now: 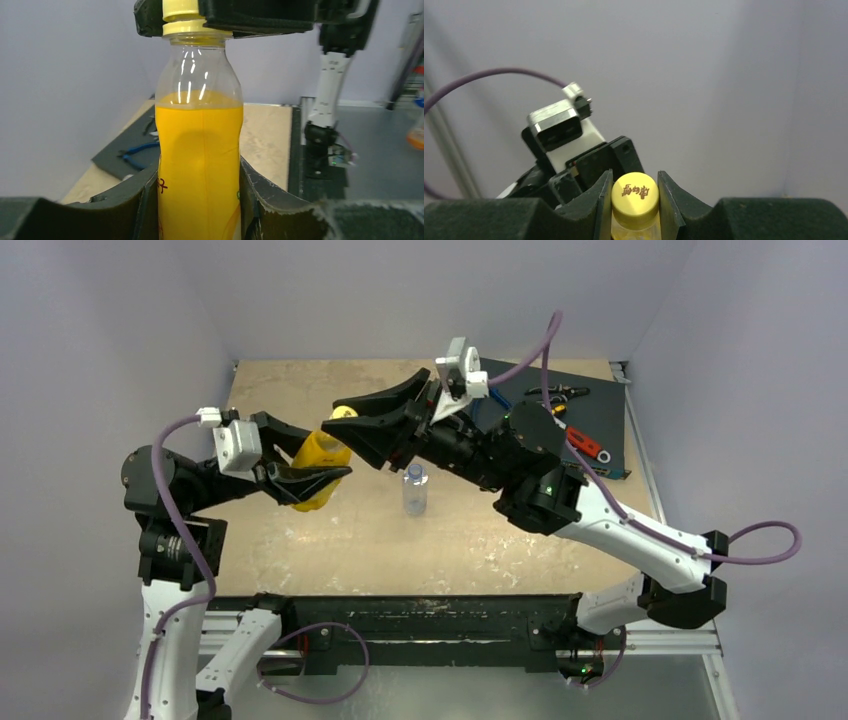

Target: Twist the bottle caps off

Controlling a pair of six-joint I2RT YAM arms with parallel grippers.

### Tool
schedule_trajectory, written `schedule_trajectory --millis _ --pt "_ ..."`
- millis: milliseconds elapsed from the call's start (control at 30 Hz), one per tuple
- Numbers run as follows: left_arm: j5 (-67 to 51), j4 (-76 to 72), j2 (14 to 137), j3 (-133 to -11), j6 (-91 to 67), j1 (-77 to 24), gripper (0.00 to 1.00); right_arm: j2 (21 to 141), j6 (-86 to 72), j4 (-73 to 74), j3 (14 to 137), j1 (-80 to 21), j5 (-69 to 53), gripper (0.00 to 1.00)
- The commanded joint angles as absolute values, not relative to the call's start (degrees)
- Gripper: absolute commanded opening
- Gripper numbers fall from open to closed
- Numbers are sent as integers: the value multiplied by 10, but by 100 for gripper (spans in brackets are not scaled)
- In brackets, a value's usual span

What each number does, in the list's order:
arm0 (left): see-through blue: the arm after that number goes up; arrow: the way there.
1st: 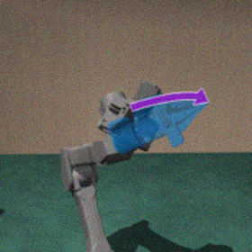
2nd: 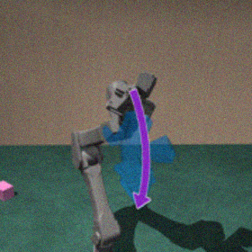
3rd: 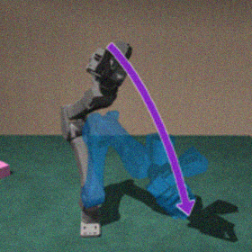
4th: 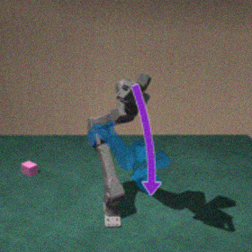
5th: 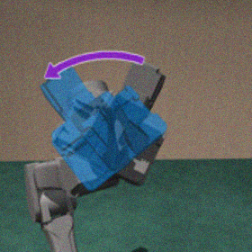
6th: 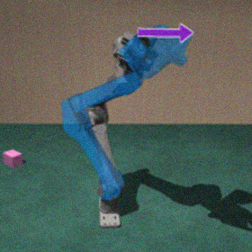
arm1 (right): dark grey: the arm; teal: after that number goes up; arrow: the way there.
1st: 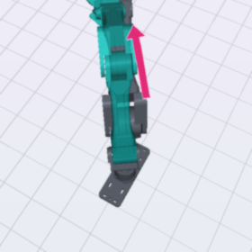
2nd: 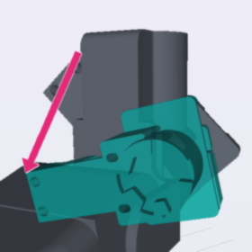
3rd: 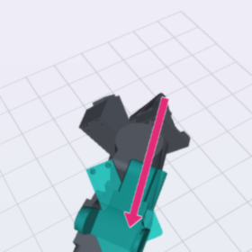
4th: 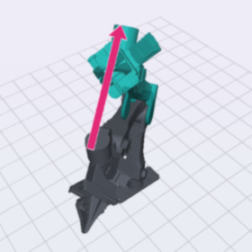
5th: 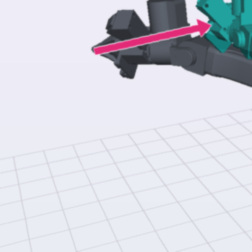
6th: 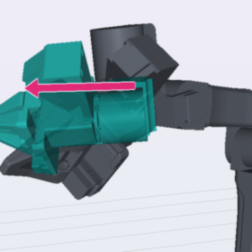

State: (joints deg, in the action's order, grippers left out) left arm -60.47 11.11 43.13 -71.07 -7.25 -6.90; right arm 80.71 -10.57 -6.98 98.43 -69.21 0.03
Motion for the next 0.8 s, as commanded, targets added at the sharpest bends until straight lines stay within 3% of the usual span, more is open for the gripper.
schedule_trajectory --millis 0,100,267,400,500,533,667,767 --pt "-699 -65 457 -727 -324 -63 0 745 -132 -189 955 -678 -193 0" --pt "-714 -128 460 -726 -405 -63 0 743 -159 -201 961 -662 -314 0" --pt "-708 -140 454 -734 -407 -63 0 752 -209 -235 968 -639 -471 0" --pt "-706 -131 454 -734 -404 -63 0 760 -209 -221 971 -626 -521 0" --pt "-704 -117 451 -733 -385 -63 0 752 -203 -223 956 -622 -483 2" --pt "-703 -106 450 -733 -372 -63 0 747 -198 -224 950 -621 -451 10" --pt "-688 -29 448 -742 -286 -63 0 727 -168 -213 931 -623 -255 61" --pt "-649 71 441 -745 -172 -63 0 713 -189 -253 899 -627 -123 76"
